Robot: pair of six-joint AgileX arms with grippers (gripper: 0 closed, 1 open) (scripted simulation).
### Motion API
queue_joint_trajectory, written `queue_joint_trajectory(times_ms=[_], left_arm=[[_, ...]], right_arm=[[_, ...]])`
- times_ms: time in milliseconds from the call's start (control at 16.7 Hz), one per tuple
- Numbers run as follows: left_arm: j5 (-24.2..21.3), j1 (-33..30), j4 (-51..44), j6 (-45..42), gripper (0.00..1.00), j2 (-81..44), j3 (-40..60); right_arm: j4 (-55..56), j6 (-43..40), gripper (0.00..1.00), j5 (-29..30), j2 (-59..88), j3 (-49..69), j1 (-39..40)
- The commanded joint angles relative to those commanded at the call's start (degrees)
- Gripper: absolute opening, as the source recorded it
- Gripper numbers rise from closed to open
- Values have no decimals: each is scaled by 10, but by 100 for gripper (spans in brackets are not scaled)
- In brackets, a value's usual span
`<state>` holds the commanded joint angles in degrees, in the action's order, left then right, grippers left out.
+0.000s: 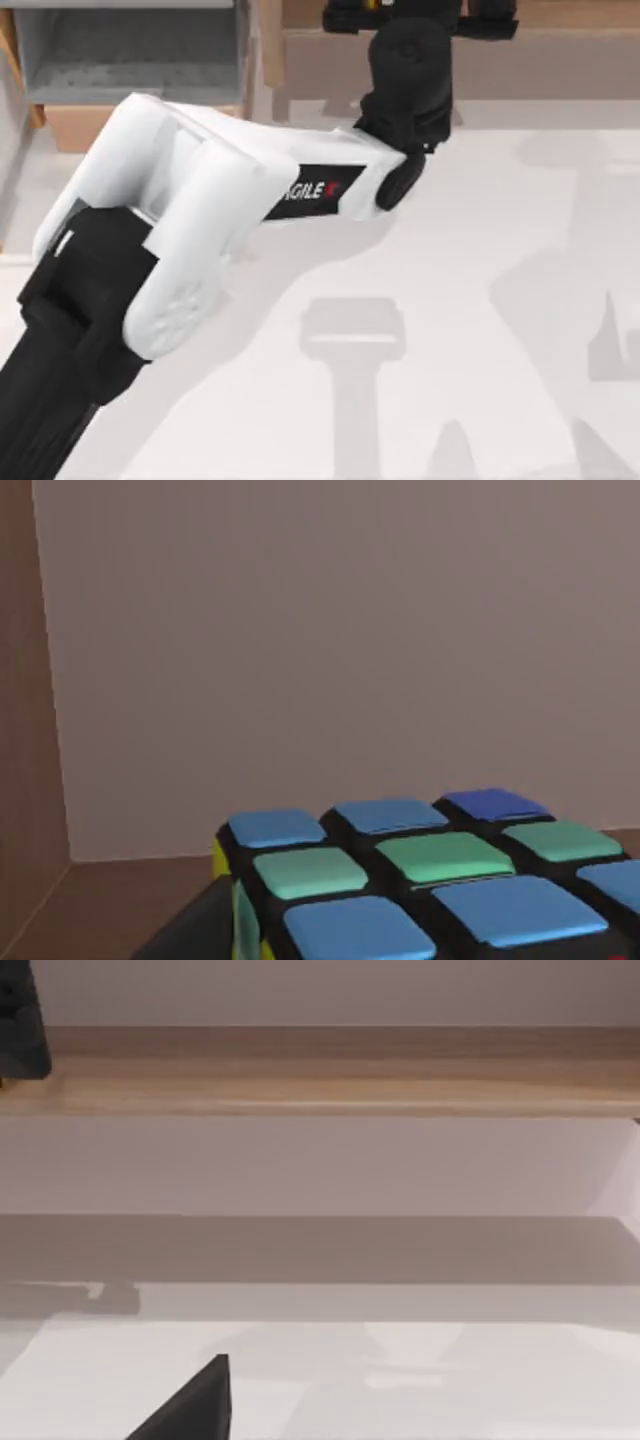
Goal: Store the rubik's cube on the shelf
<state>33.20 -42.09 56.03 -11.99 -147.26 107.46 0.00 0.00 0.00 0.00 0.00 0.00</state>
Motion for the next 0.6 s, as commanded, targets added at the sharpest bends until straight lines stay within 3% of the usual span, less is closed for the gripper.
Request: queue_joint_trajectory(times_ms=[240,600], left_arm=[[-108,-16,62,-53,100,40,-75],[-332,-17,177,-174,100,128,-253]], right_arm=[[0,0,100,0,0,0,0],[0,0,100,0,0,0,0]])
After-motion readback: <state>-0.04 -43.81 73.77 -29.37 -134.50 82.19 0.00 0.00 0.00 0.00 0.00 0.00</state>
